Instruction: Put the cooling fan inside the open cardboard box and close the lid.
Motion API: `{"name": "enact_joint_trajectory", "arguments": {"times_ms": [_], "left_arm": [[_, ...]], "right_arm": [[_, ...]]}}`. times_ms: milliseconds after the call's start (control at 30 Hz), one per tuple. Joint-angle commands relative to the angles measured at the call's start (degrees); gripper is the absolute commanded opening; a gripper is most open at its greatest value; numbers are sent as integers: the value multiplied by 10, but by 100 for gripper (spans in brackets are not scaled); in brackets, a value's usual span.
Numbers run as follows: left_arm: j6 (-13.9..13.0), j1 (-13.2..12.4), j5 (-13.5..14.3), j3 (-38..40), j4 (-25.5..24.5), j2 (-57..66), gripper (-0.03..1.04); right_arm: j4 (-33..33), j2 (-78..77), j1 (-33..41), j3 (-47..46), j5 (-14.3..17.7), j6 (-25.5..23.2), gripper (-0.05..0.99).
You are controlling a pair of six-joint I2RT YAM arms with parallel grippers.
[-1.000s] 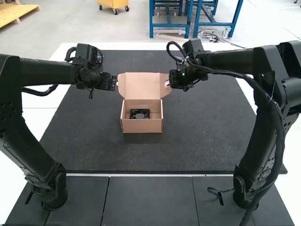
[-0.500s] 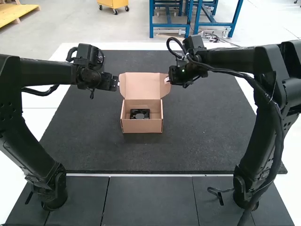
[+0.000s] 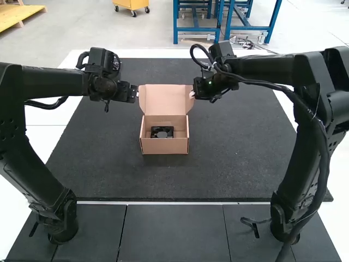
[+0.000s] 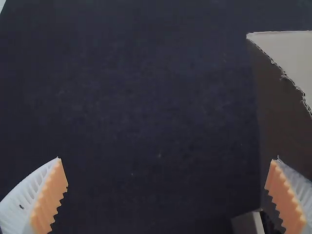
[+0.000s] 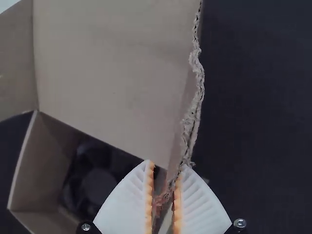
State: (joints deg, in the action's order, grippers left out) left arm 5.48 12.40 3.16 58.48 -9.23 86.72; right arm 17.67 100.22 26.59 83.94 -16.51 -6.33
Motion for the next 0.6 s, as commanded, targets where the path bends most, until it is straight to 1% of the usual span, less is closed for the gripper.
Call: {"name": "enact_joint_trajectory", "arguments": {"times_ms": [0,167,367,433,567], "left_arm": [[4,5,-3,19,1,4,96],[4,4,-3,20,-1,3,96],[4,4,-3,18,-5,3,96],[4,4,-3,19,-7,3,96],[4,4,-3,20,-10,4,96]], "right_arm": [[2,-18,14,17,5,-6,14],[2,-17,24,12,12,-7,13],[-3,-17,31,0,32,-5,7],[-3,-17,31,-4,47,1,5],[-3,-17,34,-5,55,3,1]]}}
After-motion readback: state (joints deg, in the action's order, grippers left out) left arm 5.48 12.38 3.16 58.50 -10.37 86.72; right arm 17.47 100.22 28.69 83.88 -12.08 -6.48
